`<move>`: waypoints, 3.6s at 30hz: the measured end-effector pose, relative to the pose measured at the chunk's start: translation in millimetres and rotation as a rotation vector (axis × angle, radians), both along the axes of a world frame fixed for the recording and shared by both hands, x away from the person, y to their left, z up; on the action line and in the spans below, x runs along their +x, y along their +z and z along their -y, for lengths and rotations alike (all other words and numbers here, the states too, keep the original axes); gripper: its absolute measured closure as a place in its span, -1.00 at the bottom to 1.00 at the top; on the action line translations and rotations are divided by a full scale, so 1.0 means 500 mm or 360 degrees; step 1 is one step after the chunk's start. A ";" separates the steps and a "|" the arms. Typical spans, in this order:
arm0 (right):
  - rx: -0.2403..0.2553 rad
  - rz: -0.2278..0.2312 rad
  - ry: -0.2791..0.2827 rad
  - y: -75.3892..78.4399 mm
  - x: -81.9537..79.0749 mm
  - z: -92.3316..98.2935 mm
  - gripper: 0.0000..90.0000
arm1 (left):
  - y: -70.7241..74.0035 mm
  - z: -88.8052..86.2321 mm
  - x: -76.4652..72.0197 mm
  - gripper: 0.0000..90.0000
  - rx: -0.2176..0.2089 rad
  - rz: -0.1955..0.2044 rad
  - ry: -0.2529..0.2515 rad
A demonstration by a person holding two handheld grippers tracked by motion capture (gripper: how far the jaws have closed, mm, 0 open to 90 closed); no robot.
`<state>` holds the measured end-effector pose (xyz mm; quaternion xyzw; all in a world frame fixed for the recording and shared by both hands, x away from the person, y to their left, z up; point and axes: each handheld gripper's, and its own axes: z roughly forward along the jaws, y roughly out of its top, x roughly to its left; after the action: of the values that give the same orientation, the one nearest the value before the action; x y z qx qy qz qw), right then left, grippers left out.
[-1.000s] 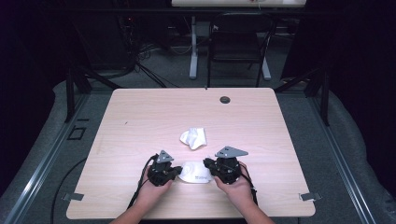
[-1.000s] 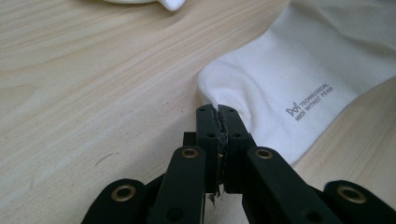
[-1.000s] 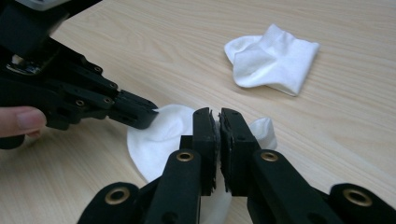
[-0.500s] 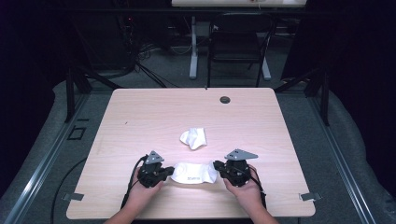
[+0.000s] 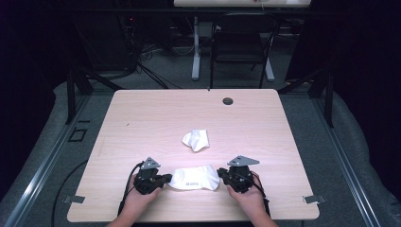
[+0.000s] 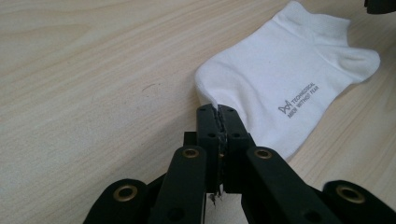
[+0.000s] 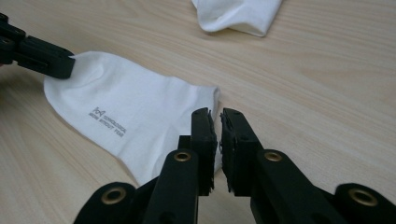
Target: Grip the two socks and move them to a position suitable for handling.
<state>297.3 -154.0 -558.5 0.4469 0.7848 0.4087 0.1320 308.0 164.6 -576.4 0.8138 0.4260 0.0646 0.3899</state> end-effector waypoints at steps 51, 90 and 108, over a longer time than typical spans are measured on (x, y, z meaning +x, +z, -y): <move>-0.0150 0.0019 0.0104 0.032 0.127 -0.093 0.33 | 0.034 -0.050 0.027 0.18 -0.0065 0.0203 0.0049; -0.0401 -0.0069 0.0034 -0.005 0.255 -0.223 0.88 | 0.024 -0.058 0.036 0.16 -0.0080 0.0152 0.0076; -0.0248 -0.0098 0.0063 0.032 0.204 -0.226 0.93 | 0.020 -0.058 0.040 0.16 -0.0064 0.0147 0.0087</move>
<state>399.5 -40.8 -542.3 0.4320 0.8265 0.3351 0.1340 328.2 193.5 -566.4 0.7900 0.4308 0.1041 0.4236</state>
